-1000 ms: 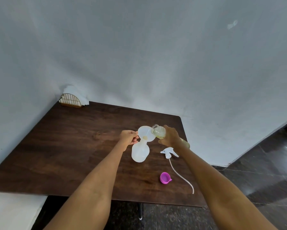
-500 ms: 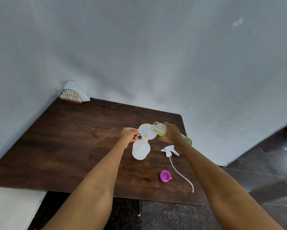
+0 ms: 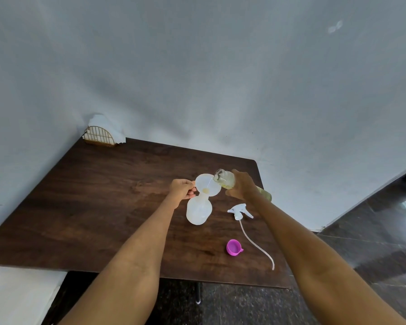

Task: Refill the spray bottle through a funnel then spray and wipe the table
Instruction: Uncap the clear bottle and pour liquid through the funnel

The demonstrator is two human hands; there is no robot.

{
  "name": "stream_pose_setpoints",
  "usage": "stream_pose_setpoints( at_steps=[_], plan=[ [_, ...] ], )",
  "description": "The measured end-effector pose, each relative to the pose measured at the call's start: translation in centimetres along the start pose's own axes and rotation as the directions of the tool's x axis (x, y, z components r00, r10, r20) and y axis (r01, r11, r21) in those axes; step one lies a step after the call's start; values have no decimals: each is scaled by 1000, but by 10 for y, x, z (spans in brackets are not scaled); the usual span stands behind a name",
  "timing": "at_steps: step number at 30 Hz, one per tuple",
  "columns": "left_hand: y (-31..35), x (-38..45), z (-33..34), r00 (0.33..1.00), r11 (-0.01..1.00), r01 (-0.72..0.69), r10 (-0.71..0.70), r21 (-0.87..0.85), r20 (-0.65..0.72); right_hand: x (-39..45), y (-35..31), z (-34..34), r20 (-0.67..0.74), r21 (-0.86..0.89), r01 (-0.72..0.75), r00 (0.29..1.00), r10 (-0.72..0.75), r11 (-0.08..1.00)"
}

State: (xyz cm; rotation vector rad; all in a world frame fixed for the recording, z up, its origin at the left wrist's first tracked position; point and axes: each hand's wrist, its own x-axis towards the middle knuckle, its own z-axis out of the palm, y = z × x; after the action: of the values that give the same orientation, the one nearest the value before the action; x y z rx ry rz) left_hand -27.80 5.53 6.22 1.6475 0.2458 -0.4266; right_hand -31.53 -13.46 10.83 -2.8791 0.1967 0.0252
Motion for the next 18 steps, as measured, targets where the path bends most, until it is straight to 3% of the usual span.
stream_pose_setpoints(
  at_steps=[18],
  plan=[
    [-3, -2, -1, 1000, 1000, 18, -18, -2, -2, -2, 1, 2, 26, -3, -1, 1000, 1, 1000]
  ],
)
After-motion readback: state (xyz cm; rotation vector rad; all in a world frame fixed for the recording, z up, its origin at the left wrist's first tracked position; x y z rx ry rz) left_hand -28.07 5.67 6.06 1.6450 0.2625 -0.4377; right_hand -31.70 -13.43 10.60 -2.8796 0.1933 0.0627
